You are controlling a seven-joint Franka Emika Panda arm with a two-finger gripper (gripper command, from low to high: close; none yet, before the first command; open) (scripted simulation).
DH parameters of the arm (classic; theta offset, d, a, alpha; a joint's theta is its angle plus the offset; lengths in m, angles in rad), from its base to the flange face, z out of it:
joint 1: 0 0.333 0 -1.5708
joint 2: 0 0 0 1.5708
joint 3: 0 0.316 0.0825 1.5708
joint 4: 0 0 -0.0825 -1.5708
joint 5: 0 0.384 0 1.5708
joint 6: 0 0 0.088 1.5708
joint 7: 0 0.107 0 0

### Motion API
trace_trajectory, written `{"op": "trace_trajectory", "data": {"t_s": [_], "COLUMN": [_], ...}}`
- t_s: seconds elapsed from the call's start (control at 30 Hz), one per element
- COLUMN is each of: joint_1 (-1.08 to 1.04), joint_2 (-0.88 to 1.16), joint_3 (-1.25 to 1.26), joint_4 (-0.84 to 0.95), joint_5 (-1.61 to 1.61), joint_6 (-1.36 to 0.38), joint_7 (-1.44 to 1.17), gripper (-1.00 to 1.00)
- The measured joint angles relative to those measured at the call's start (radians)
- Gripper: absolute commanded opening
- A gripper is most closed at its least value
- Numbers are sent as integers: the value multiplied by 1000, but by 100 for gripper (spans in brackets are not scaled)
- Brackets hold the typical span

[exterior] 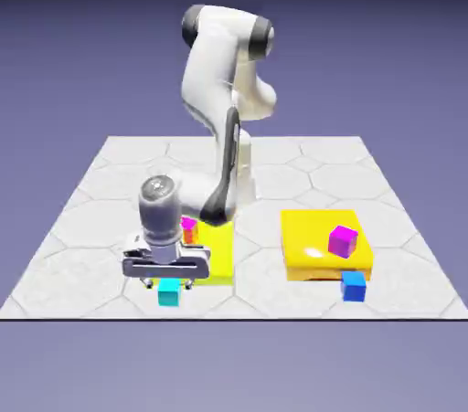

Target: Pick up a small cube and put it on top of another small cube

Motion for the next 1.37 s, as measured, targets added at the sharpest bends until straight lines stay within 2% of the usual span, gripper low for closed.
{"op": "trace_trajectory", "data": {"t_s": [0.2,0.87,0.93,1.1,1.13,1.2,1.37], "joint_1": [48,-202,-203,-200,-200,-200,-203], "joint_2": [-181,-905,-909,-740,-715,-715,-883], "joint_3": [-68,95,96,80,77,77,93], "joint_4": [-31,-537,-540,-589,-597,-597,-548], "joint_5": [-99,-429,-431,-425,-425,-426,-433], "joint_6": [-144,-324,-325,-107,-74,-74,-291], "joint_7": [65,197,198,189,188,189,199], "gripper": [-100,-100,-100,-100,100,100,100]}}
